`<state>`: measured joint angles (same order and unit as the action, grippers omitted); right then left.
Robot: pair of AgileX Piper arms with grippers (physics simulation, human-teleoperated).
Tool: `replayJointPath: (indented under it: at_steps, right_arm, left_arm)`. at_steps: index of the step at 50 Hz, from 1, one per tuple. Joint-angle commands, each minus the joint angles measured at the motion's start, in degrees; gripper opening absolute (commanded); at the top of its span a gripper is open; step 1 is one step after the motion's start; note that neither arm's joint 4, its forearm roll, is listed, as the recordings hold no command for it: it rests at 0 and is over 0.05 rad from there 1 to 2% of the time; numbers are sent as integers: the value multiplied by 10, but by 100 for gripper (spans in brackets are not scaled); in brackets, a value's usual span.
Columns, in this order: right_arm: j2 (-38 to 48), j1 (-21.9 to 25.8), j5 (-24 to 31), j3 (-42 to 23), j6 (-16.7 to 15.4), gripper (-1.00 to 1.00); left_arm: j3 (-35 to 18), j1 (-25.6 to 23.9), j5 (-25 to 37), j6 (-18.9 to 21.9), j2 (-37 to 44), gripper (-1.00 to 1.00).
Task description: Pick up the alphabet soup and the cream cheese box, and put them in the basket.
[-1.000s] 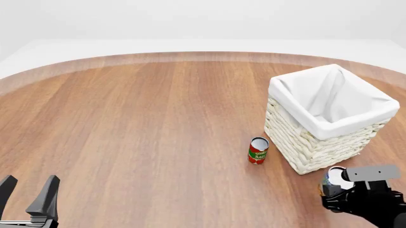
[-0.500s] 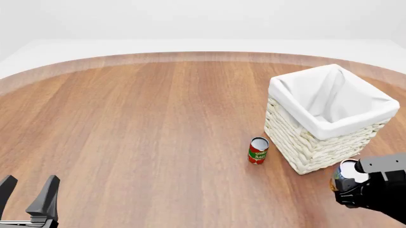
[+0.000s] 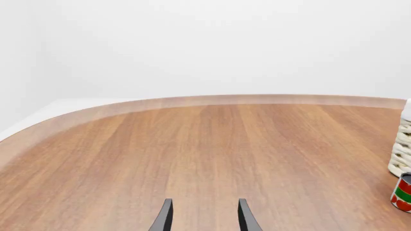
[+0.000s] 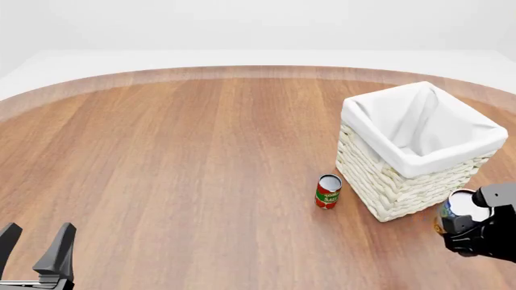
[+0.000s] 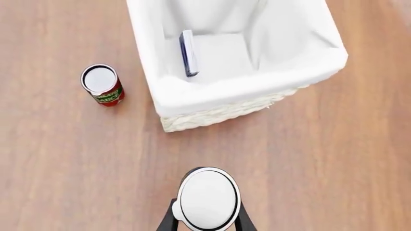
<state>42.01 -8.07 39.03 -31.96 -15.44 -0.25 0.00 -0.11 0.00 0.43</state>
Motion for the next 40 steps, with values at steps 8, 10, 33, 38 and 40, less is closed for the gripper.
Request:
replayJointPath:
  at_steps: [8, 10, 33, 38, 40]
  right_arm:
    - [-6, -2, 66, -82, -6, -100]
    - [-4, 0, 73, -94, -7, -100]
    - [20, 15, 107, -191, -3, -100]
    - [16, 22, 122, -213, -3, -100]
    - [14, 26, 127, -221, -4, -100]
  left_arm:
    - [0, 0, 0, 0, 0, 100]
    - [0, 0, 0, 0, 0, 100]
    - [0, 0, 0, 0, 0, 100]
    - [0, 0, 0, 0, 0, 100]
    - [0, 0, 0, 0, 0, 100]
